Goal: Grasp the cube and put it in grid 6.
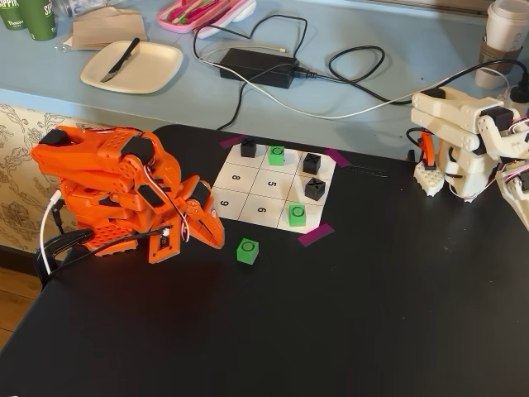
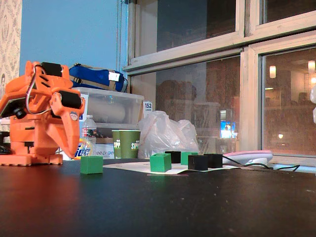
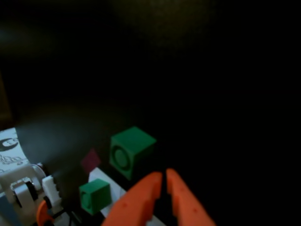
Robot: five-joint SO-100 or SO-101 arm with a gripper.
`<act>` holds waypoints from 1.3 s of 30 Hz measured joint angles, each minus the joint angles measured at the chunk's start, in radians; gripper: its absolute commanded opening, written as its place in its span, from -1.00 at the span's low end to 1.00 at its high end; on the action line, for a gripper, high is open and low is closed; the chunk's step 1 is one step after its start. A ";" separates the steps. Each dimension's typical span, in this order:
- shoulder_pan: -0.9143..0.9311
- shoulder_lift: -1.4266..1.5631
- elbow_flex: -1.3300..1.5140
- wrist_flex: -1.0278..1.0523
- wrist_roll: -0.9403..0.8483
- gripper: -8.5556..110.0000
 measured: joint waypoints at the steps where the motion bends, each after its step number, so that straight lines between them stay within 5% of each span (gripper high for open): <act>1: 0.000 0.000 0.000 0.000 0.000 -0.85; 25: -0.026 -0.006 -0.003 0.014 -0.087 -0.86; 34: 0.003 -0.486 -0.529 0.121 -0.031 -0.85; 39: 0.008 -0.746 -0.864 0.193 -0.011 -0.57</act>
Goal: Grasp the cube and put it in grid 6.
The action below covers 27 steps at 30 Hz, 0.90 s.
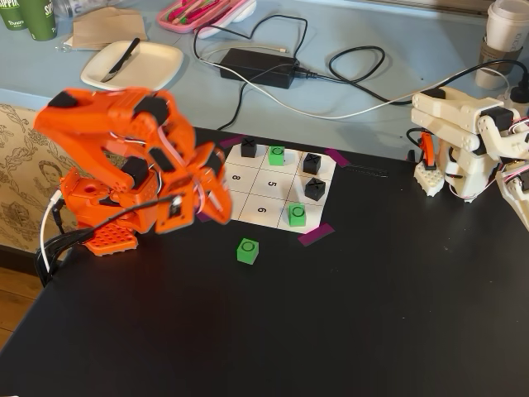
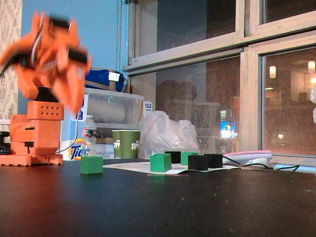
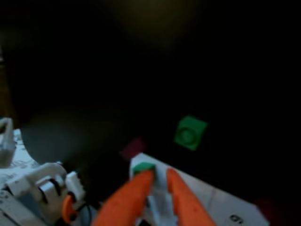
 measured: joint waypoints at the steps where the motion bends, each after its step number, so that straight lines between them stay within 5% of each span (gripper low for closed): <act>1: 0.002 -0.038 -0.038 0.008 0.000 -0.53; 11: 0.040 -0.382 -0.166 0.023 0.109 -0.44; 27: -0.032 -0.620 -0.719 0.502 0.187 -0.45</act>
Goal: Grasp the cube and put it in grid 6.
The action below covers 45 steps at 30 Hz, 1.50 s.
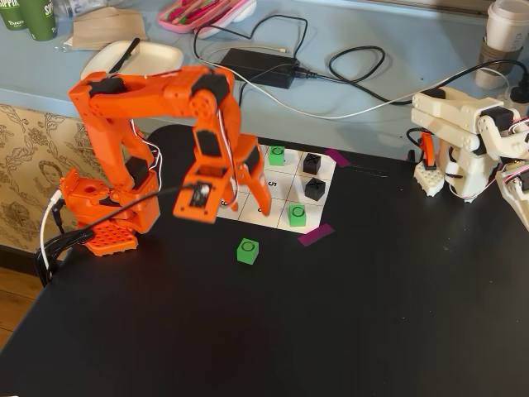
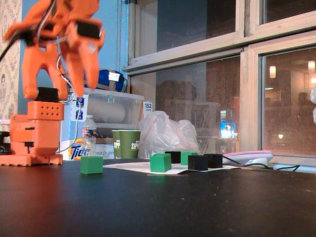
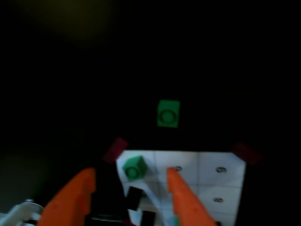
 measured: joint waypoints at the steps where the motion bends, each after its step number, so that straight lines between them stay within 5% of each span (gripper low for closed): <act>1: -0.006 -0.008 -0.009 0.017 0.000 -0.45; 45: -0.051 -0.230 0.423 -0.423 -0.035 -0.44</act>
